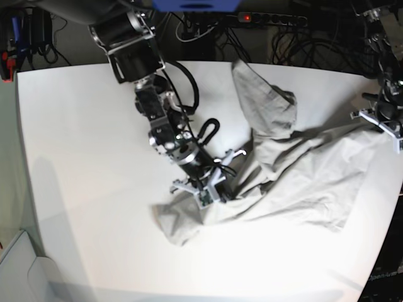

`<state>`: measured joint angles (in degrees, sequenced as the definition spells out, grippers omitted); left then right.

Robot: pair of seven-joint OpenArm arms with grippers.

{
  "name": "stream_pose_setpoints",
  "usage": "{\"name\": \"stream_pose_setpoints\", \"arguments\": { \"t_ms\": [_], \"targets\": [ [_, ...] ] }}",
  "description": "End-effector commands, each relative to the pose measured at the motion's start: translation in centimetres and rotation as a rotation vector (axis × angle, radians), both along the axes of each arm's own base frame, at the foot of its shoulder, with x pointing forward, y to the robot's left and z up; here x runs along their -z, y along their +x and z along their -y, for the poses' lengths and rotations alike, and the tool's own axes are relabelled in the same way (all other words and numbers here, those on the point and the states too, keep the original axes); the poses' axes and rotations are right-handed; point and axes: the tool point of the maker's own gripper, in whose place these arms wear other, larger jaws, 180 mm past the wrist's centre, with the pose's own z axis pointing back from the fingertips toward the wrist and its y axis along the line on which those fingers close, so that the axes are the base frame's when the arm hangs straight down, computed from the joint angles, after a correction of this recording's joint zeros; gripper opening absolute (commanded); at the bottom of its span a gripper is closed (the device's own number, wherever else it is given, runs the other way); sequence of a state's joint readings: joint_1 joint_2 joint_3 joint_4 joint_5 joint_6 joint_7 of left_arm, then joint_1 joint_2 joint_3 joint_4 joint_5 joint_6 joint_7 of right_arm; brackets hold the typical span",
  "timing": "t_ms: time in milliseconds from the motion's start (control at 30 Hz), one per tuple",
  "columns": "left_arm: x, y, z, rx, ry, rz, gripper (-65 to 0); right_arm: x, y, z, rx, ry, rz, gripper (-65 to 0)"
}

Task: Layout the t-shirt on the table in an organized manner, then fold the t-shirt properly
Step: 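Reach the right gripper across to the bunched shirt beside the left gripper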

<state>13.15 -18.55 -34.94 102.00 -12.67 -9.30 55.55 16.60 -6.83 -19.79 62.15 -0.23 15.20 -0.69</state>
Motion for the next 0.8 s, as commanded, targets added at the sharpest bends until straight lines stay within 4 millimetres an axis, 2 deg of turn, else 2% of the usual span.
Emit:
{"name": "stream_pose_setpoints", "arguments": {
  "t_ms": [0, 67, 167, 233, 333, 433, 533, 633, 767],
  "targets": [
    [-1.1, 0.2, -0.5, 0.004, 0.028, 0.023, -64.6, -3.9, 0.8, -0.7, -0.006, 0.056, 0.098, -65.0],
    [-1.0, 0.1, -0.5, 0.004, 0.028, 0.020, -64.6, -6.9, 0.8, -1.0, -0.011, 0.075, 0.163, -65.0],
    [-0.5, -0.5, -0.5, 0.005, 0.025, 0.001, -64.6, -10.3, -0.2, -3.0, -0.065, 0.085, 0.231, -65.0],
    [-0.5, -0.6, -0.5, 0.005, 0.025, 0.000, -64.6, -11.7, -1.2, -4.7, -0.115, 0.084, 0.259, -65.0],
    [-0.2, -1.0, -0.4, 0.007, 0.026, -0.013, -64.6, -12.3, -4.2, -8.9, -0.239, 0.078, 0.283, -65.0],
    [0.0, -1.2, -0.4, 0.008, 0.024, -0.019, -64.6, -10.7, -8.2, -13.2, -0.391, 0.044, 0.269, -65.0],
    [0.4, -1.4, -0.1, 0.001, 0.013, -0.023, -64.6, -6.9, -11.4, -16.2, -0.518, -0.026, 0.214, -65.0],
    [1.0, -2.2, 0.0, 0.001, 0.009, -0.046, -64.6, -3.9, -12.4, -17.2, -0.580, -0.088, 0.176, -65.0],
    [1.2, -2.4, 0.1, -0.001, 0.006, -0.050, -64.6, -1.8, -12.6, -16.9, -0.583, -0.095, 0.143, -65.0]
  ]
}}
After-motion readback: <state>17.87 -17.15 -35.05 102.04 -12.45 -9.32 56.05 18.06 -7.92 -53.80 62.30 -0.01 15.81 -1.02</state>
